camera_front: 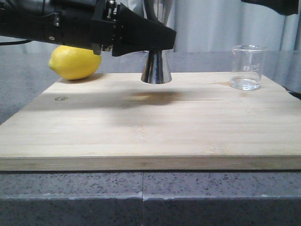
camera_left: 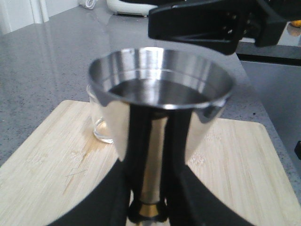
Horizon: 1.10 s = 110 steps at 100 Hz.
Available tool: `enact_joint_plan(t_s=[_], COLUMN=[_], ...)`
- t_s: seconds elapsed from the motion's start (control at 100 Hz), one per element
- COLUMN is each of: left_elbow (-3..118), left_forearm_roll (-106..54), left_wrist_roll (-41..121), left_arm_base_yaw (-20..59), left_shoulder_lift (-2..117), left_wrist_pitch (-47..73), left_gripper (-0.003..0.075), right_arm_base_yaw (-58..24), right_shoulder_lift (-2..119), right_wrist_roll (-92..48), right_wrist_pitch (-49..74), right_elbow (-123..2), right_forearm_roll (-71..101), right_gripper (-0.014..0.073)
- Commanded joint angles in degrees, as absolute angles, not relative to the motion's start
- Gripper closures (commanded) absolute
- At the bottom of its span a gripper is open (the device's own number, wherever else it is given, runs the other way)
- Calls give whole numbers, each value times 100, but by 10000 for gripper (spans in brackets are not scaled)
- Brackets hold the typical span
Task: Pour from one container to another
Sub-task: 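Lower the filled jigger onto the board and release with the left gripper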
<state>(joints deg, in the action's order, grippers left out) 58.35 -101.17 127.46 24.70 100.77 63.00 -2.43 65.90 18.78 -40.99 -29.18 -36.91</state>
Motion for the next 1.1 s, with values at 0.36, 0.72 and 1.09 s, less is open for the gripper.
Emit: enact_joint_plan(t_s=[0.36,0.72,1.09], left_elbow=[6000,6000,6000], left_forearm_roll=[-10606,-10606,-10606], left_wrist_roll=[12972,13118,13118], left_arm_base_yaw=[2101,1819,1819], left_shoulder_lift=[9949,10432,10432], left_wrist_pitch=[6793,7267,7267], left_gripper=[638,638,634], right_arm_base_yaw=[-206,-206,-206], right_shoulder_lift=[6148,6148,6148], right_wrist_roll=[1840,1767,1758], right_wrist_pitch=[-4147,-4113,-4022], right_elbow=[-3046,-3046,-3046], right_forearm_roll=[-3770,-3770,-3770], right_gripper=[8,8,8])
